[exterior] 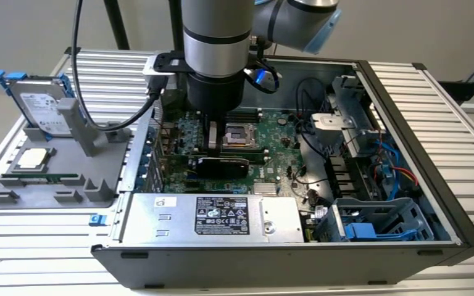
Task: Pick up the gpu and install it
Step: 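Press down on the gpu until it lock into place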
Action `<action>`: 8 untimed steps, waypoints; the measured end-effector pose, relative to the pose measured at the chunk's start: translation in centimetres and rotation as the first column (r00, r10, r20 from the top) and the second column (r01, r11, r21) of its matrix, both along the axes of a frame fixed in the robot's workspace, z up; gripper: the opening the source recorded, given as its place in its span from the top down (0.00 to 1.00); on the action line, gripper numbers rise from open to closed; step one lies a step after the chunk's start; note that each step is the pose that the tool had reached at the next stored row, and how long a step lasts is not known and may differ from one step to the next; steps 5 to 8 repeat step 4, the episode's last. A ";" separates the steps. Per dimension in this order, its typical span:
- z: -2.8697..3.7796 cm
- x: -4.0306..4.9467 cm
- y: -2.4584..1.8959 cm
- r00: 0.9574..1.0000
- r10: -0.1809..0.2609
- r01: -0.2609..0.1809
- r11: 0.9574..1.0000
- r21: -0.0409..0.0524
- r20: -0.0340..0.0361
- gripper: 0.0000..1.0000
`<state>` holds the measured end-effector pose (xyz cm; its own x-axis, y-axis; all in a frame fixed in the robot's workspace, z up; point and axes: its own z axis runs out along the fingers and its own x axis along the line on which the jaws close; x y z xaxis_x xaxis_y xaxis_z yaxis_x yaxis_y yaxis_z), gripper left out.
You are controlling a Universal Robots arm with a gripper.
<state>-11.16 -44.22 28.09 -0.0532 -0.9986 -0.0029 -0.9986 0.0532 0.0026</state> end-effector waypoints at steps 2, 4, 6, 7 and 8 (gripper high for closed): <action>0.00 0.00 -0.01 1.000 0.000 0.000 1.000 0.000 0.000 1.00; 0.00 0.00 -0.01 1.000 0.000 0.000 1.000 0.000 0.000 1.00; 0.00 0.00 -0.01 1.000 0.000 0.000 1.000 0.000 0.000 1.00; 0.00 0.00 -0.01 1.000 0.000 0.000 1.000 0.000 0.000 1.00; 0.00 0.00 -0.01 1.000 0.000 0.000 1.000 0.000 0.000 1.00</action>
